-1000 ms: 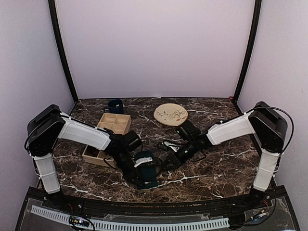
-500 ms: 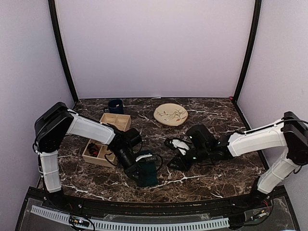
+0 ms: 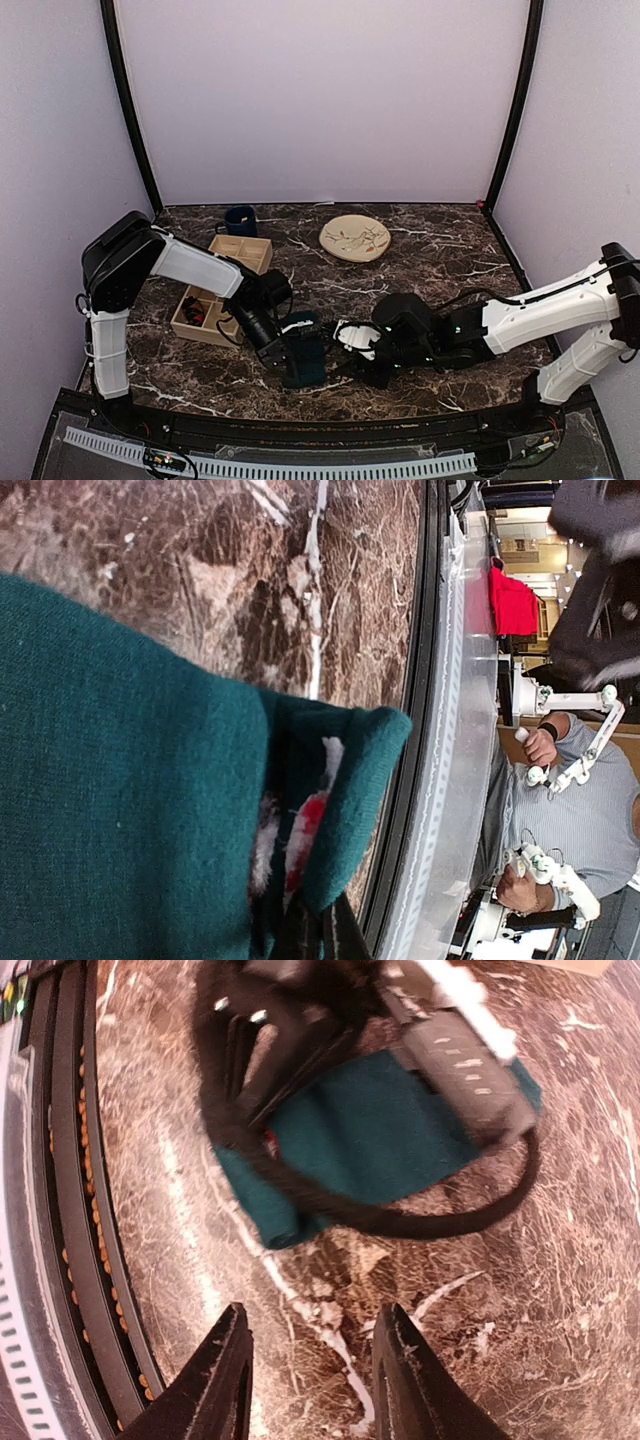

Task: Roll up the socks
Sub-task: Roll the sock at the center of the board.

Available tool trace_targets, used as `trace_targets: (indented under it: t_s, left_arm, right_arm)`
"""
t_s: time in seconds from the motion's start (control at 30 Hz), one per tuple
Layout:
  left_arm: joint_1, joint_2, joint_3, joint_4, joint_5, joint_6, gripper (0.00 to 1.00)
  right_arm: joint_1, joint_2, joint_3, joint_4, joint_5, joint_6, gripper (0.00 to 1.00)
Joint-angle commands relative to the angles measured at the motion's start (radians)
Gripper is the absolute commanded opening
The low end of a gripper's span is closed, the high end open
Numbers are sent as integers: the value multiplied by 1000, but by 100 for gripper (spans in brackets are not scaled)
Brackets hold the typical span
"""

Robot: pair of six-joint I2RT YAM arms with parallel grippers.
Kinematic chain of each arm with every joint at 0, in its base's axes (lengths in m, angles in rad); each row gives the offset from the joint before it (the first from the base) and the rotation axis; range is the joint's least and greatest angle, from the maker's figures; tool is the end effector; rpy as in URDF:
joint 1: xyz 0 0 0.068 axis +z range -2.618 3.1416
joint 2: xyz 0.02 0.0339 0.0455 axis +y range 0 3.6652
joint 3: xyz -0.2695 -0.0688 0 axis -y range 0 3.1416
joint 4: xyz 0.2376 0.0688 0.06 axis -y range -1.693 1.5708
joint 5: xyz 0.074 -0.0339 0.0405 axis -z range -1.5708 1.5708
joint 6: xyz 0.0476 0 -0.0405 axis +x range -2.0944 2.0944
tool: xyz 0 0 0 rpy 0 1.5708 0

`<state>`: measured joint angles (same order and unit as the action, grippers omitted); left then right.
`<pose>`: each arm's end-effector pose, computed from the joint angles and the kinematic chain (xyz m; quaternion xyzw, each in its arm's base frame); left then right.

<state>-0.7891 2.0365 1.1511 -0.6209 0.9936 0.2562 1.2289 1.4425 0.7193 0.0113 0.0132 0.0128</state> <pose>0.2143 -0.2725 0.1086 -0.4519 -0.7537 0.4670 0.0981 0.0996 0.2781 0.1891 -0.5171 0.7478 0.2373 0.3422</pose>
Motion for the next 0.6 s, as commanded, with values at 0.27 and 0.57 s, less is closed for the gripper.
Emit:
trace_targets:
  t_s: [0.27,0.57]
  left_arm:
    - [24,50,45,-79,49,48,0]
    - [25,81,65,-104,70,65,0]
  right_arm:
    - [164,182,147,-47,212,-236,48]
    - [193,300,211,-50,287,-360,50]
